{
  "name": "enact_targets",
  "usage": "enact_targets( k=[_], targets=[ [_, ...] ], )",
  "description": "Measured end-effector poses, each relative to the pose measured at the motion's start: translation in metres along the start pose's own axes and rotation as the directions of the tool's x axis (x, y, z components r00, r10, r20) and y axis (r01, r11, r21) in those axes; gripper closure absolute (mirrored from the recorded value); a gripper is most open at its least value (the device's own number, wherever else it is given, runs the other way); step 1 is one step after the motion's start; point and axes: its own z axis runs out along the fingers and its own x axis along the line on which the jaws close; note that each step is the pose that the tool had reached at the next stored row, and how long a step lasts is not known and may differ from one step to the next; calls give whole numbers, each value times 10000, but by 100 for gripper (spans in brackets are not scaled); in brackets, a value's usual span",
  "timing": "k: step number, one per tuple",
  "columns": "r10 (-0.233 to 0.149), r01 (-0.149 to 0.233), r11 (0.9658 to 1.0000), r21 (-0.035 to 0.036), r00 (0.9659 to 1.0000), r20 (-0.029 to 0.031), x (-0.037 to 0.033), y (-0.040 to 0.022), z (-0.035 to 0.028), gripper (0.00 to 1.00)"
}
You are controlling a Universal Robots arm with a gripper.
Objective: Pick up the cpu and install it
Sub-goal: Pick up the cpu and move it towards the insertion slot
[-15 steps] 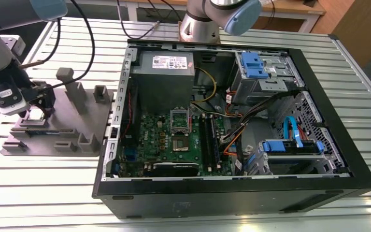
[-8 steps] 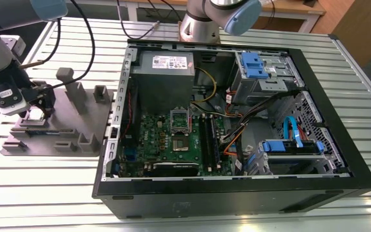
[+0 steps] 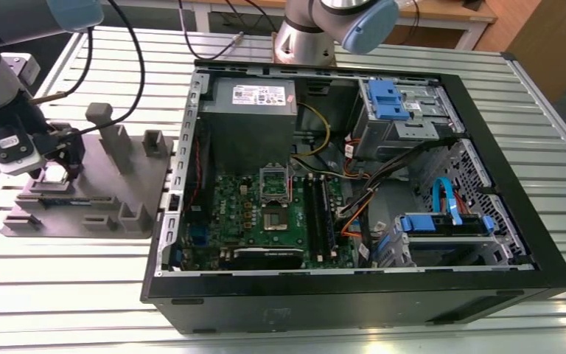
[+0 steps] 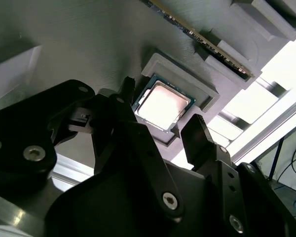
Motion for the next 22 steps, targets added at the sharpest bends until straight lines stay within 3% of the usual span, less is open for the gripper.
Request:
enact_targets(
  k=[17,19,20,22],
  targets=[
    [199,-199,9998,40,9998,9,1,-14,0,35],
    [199,-199,9998,40,9998,9,1,-14,1,36],
    [199,-199,9998,41,9998,10,1,-14,1,44],
    [199,-199,9998,45,9998,10,0,-14,-1,44]
  ],
)
